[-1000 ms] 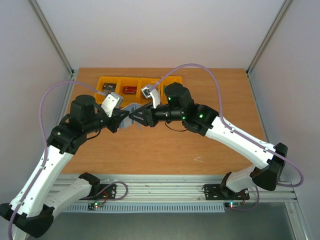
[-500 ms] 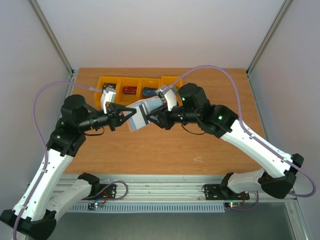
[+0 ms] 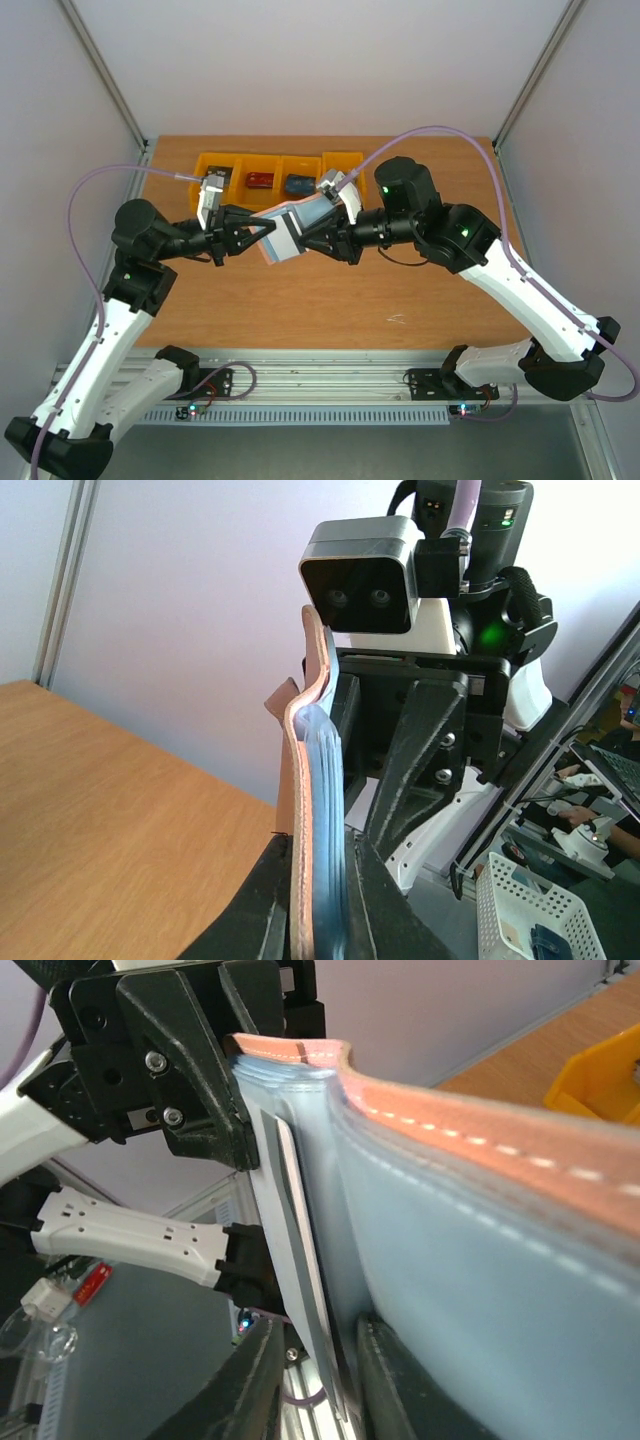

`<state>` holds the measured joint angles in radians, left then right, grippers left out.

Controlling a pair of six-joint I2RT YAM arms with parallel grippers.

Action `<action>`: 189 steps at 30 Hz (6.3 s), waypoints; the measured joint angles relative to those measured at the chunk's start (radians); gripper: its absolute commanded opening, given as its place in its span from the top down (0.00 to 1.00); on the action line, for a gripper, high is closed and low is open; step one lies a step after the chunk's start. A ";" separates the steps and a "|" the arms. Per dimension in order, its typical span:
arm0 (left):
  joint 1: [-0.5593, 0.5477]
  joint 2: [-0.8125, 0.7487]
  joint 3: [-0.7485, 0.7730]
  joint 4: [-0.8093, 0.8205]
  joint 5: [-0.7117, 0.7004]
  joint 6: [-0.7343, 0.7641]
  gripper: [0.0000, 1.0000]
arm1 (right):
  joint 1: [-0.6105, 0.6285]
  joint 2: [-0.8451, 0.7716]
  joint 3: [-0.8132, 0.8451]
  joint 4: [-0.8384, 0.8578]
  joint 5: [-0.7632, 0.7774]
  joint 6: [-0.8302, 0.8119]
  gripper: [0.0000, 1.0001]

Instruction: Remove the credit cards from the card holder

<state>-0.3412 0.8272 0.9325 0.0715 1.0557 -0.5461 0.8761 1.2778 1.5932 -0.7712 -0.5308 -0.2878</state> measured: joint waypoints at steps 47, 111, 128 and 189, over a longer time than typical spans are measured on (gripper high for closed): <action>0.010 -0.074 0.000 -0.059 -0.004 0.108 1.00 | 0.060 0.055 0.126 -0.021 -0.076 -0.054 0.71; -0.028 -0.060 -0.125 0.083 0.077 -0.019 1.00 | 0.103 -0.051 -0.024 0.070 0.189 -0.114 0.88; -0.026 -0.060 -0.125 0.082 0.074 -0.002 1.00 | 0.100 -0.056 -0.020 0.057 0.214 -0.124 0.85; -0.033 -0.082 -0.125 0.007 0.086 0.105 0.88 | 0.055 -0.021 0.042 -0.024 0.074 -0.118 0.99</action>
<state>-0.3740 0.7456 0.8074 0.0788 1.1416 -0.4408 0.9306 1.2568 1.6352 -0.7952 -0.4564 -0.4057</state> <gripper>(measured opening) 0.122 0.015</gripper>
